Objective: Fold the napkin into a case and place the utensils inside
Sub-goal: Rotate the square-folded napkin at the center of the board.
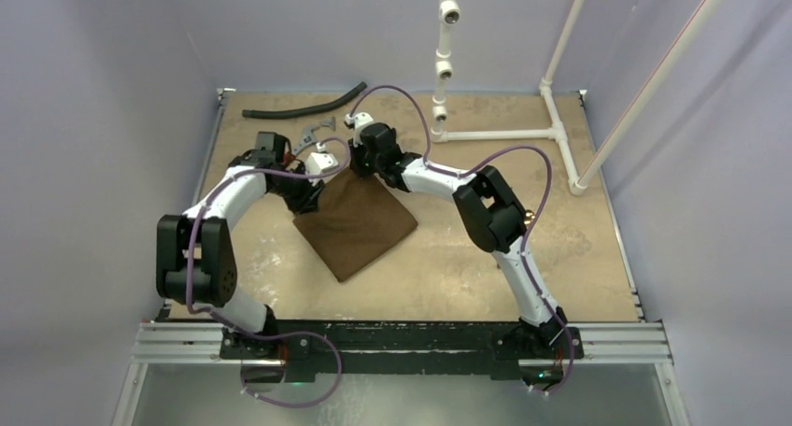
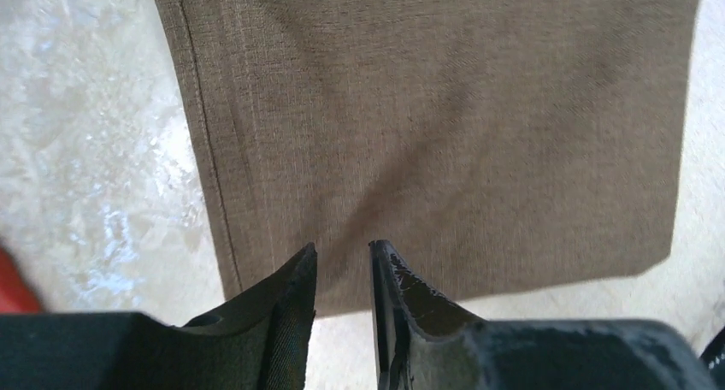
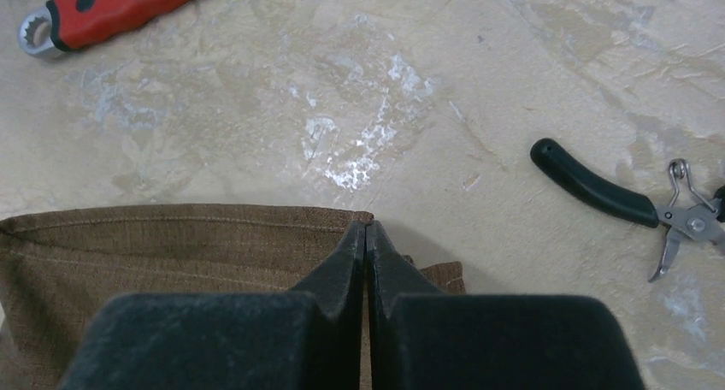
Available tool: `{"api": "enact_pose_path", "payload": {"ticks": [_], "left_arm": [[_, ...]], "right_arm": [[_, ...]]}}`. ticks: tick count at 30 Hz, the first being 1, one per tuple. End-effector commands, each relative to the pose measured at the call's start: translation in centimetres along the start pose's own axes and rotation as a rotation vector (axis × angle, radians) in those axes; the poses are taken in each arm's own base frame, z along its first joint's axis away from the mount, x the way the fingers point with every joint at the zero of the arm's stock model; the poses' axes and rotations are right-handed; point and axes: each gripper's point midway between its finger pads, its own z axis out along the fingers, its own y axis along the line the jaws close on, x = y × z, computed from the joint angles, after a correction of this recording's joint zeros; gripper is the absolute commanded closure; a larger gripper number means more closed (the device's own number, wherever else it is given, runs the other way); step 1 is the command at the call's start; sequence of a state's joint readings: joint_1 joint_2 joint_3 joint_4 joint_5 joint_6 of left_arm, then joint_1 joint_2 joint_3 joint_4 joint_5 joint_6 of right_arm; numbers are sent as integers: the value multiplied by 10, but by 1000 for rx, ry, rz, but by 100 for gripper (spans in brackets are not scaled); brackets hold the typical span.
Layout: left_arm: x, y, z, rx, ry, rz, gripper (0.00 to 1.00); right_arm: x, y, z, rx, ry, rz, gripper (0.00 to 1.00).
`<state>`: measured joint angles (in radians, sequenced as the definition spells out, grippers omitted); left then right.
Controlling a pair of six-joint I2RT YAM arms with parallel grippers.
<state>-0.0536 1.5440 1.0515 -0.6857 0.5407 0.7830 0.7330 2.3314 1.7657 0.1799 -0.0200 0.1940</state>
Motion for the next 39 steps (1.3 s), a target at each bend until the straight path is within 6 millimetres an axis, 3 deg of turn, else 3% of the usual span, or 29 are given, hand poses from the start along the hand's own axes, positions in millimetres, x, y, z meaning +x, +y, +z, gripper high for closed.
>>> {"api": "enact_pose_path", "payload": {"ticks": [1,6,15,19,28,35,37,39], "left_arm": [[5,17,25,-59,20,-113,74],[31,32,33,-148,112,-155,80],[45,23,28,-155,151,-149,100],[39,23,17,-188,129,-133,100],[11,21,-27,-298,39,-81,100],[40,20,-9,-300,112,-102,100],[43,22,2,-277,117,-134,83],[44,30,10,-284,129,-163,79]], "right_arm": [[2,7,0,-25,-11,11,100],[6,5,-1,-20,-5,12,100],[9,5,-1,-19,3,24,100],[8,8,-1,-31,7,26,100],[4,8,-4,-32,2,22,100],[2,9,-4,-35,0,24,100],[3,10,-3,-37,4,24,100],[4,10,-3,-40,10,21,100]]}}
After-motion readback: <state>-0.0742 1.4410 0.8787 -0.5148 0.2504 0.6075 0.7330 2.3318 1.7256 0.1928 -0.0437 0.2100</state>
